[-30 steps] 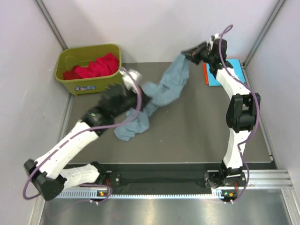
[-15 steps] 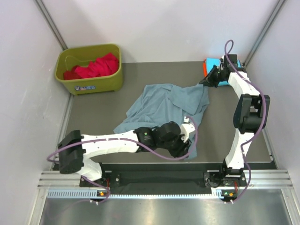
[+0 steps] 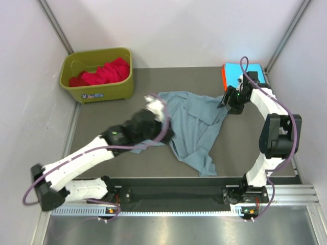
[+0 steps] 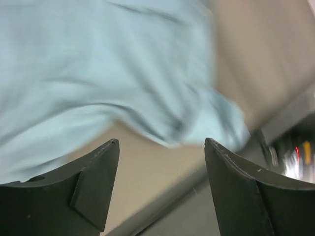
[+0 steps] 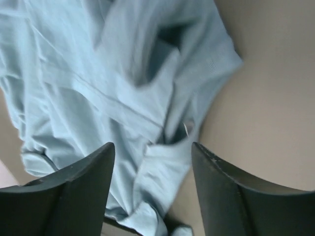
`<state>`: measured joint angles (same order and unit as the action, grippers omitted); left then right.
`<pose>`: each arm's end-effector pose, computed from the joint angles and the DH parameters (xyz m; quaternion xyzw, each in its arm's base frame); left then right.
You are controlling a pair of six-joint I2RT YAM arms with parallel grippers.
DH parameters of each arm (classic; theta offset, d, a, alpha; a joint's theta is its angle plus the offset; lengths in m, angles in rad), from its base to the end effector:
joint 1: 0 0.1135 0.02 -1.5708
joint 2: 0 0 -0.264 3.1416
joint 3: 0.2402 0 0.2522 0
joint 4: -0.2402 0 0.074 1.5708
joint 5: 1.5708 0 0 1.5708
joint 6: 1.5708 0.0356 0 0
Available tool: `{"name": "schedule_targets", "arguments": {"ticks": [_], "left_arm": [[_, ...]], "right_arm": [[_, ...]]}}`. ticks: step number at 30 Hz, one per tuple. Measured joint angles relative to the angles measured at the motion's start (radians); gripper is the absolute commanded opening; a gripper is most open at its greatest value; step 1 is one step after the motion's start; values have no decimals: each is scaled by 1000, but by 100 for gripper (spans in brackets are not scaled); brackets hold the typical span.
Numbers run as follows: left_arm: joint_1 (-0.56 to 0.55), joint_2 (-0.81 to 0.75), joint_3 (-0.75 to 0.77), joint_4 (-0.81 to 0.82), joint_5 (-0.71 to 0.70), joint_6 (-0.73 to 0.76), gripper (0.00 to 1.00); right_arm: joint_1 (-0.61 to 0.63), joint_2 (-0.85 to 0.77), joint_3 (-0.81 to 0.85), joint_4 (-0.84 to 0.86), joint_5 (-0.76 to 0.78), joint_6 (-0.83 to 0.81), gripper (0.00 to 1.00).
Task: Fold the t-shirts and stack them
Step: Flatten the tshirt out
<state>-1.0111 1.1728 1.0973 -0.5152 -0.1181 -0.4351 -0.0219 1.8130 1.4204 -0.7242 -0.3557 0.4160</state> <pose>0.1402 -0.2158 0.3373 0.2235 0.8524 -0.2719 0.3867 0.3799 0.0041 0.2350 0.1694 0.9447 0.2124 0.1835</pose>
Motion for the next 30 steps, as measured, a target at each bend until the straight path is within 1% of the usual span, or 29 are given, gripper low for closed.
{"name": "schedule_targets", "arguments": {"ticks": [1,2,3,4,5,7,10,12,13,16,17,19,20,23,25,26,27,28,30], "left_arm": [[82,-54,-19,-15,-27,-40,75],[158,-98,-37,-30,-53,-74,78],[238,-138,-61,-36,-69,-107,84],[293,-168,-83,-47,-85,-130,88],[344,-192,-104,-60,-96,-154,89],[437,-224,-148,-91,-87,-198,89],[558,-206,-175,-129,-23,-222,88],[645,-164,-180,-138,45,-225,88],[679,-140,-183,-137,72,-225,86],[771,-57,-207,-123,175,-229,84],[791,-26,-214,-119,201,-236,82],[824,39,-226,-109,242,-251,74],[838,76,-233,-104,261,-256,67],[882,142,-241,-83,306,-246,65],[916,170,-241,-63,324,-223,61],[930,182,-239,-59,327,-205,57],[944,195,-233,-61,325,-183,45],[953,208,-226,-62,319,-163,40],[968,232,-215,-63,306,-110,35]], "right_arm": [[0,-30,-22,-10,13,-10,69],[0,-56,-38,-18,27,-17,70],[0,-80,-55,-21,41,-27,71],[0,-105,-69,-26,51,-33,74],[0,-125,-83,-28,57,-39,74],[0,-184,-131,-32,68,-51,77],[0,-275,-216,-34,62,-67,75],[0,-344,-291,-28,42,-73,75],[7,-379,-328,-32,28,-73,74],[69,-459,-423,-27,-21,-64,73],[102,-483,-462,-21,-42,-55,73],[192,-497,-499,-15,-60,-48,73],[238,-502,-523,-12,-66,-45,73],[343,-510,-580,0,-77,-29,73],[375,-521,-616,0,-80,-21,73],[378,-526,-625,0,-80,-18,73],[380,-533,-632,-1,-80,-16,73],[380,-542,-637,-1,-80,-14,73],[380,-556,-637,1,-80,-13,73]]}}
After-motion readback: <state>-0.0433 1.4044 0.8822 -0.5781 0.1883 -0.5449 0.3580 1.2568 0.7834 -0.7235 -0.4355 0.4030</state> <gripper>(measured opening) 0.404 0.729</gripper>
